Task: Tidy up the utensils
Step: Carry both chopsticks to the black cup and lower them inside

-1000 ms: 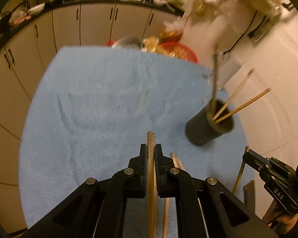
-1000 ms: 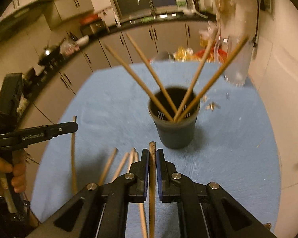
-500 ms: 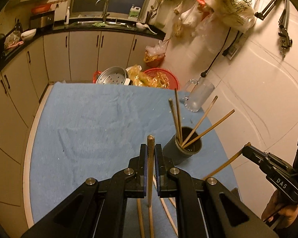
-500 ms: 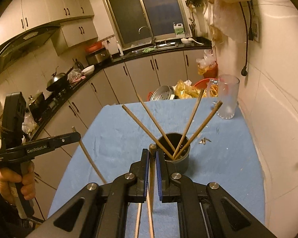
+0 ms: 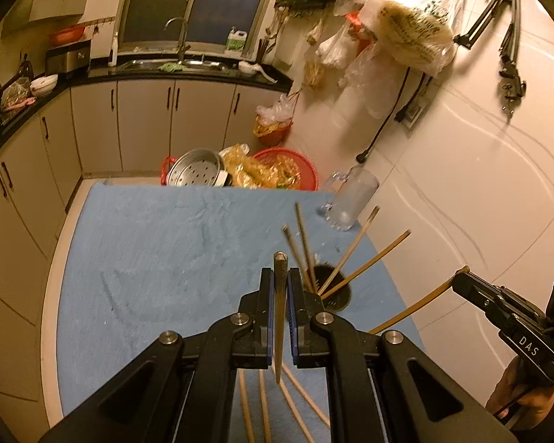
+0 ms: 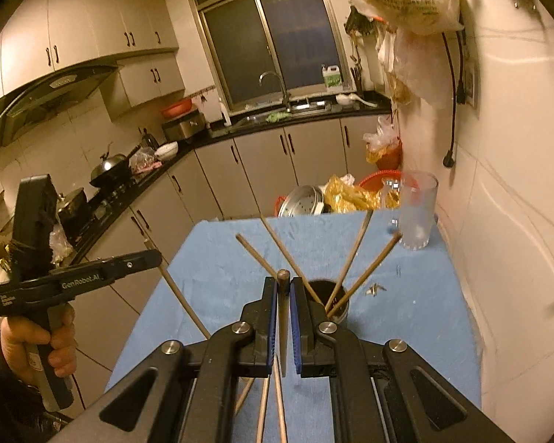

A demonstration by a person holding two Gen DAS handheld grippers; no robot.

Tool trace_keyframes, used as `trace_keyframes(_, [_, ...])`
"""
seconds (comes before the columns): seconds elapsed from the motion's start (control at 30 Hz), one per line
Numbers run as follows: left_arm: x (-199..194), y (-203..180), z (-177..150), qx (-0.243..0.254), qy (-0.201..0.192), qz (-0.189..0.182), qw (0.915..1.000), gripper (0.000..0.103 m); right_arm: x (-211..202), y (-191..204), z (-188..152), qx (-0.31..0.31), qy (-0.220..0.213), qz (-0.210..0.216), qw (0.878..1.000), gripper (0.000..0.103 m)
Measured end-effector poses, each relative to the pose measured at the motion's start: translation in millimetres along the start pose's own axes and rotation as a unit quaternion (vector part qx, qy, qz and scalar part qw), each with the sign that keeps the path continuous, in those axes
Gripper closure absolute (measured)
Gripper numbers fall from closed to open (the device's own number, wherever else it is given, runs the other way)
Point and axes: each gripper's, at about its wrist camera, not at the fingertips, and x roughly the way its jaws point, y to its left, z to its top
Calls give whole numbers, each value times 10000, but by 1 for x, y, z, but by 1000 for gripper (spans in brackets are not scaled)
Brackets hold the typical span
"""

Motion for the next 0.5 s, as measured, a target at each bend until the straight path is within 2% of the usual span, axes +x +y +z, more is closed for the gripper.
trace_keyframes(0.3, [-17,-17,25,122,-343,-176,9992,96,-26,4,24,-67,-396,-50,9992,95])
trace_keyframes(0.5, [-16,-26,48,59,-610,-275,9977,96,-37,-4,38,20,-714,-231,9972,95])
